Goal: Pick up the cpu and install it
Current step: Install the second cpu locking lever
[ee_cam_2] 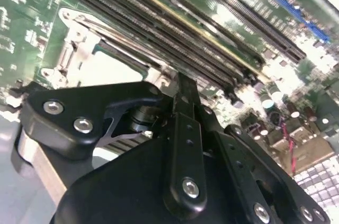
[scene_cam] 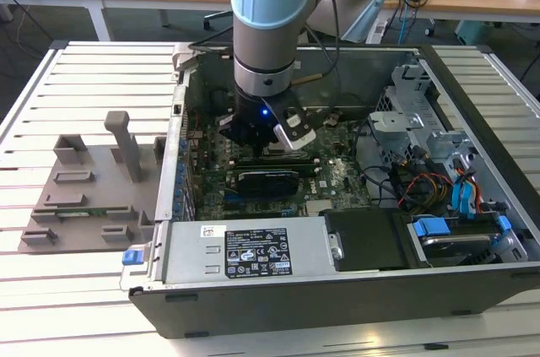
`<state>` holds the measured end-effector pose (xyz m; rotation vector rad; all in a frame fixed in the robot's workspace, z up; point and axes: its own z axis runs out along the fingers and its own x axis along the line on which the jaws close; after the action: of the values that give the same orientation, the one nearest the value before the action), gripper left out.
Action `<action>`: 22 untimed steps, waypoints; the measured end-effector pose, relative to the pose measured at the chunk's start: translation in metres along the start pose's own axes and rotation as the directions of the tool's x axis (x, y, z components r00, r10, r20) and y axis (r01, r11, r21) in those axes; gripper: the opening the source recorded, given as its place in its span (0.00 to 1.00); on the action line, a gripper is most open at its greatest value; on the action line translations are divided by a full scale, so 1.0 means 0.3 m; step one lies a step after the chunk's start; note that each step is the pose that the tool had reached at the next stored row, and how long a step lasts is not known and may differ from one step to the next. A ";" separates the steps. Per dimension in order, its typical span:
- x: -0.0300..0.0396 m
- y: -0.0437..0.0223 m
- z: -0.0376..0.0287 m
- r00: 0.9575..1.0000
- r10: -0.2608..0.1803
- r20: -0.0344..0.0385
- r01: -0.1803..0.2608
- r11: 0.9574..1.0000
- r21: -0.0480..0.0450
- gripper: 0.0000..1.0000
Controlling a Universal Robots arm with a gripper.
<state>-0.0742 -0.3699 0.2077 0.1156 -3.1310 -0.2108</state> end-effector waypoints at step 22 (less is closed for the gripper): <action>-0.152 0.085 -0.187 1.000 0.003 -0.020 -0.002 0.998 0.057 0.11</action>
<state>-0.0301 -0.3488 0.2670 0.1132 -3.1178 -0.1203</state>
